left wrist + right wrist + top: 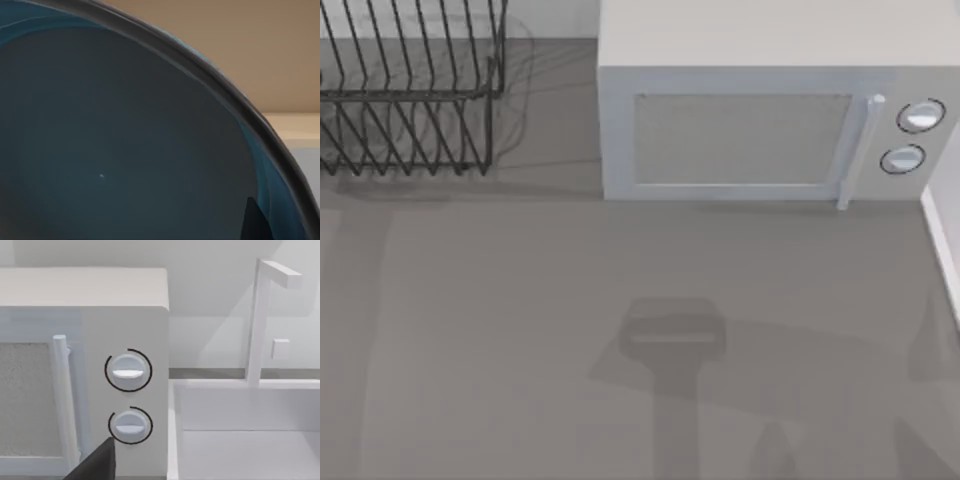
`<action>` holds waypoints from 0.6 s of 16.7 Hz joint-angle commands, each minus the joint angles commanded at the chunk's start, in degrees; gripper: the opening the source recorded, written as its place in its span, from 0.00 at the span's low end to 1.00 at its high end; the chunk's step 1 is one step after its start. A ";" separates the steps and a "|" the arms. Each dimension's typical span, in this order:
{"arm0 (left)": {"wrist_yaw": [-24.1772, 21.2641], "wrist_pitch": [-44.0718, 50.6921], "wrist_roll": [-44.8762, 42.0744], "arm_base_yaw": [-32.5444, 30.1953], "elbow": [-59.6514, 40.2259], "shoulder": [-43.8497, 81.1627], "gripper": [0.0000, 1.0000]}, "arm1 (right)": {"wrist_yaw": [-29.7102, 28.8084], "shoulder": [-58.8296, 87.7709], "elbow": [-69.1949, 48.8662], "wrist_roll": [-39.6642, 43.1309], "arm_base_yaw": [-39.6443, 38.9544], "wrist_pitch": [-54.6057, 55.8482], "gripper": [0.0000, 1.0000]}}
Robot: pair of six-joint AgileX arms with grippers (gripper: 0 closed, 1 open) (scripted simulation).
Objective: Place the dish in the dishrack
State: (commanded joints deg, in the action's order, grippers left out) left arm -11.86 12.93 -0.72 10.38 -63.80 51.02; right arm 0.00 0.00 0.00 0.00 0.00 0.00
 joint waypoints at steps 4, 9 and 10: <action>0.23 -0.61 -0.04 -0.27 -0.21 0.92 0.00 | 0.00 0.00 0.00 0.00 0.00 0.00 1.00; 1.44 -12.76 -0.10 -1.22 0.85 12.61 0.00 | 0.00 0.00 0.00 0.00 0.00 0.00 1.00; 1.81 -16.79 -0.14 -1.56 1.38 16.14 0.00 | 0.00 0.00 0.00 0.00 0.00 0.00 1.00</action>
State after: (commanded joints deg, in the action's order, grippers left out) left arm -10.05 -3.86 -0.86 8.82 -62.43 67.15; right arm 0.00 0.00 0.00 0.00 0.00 0.00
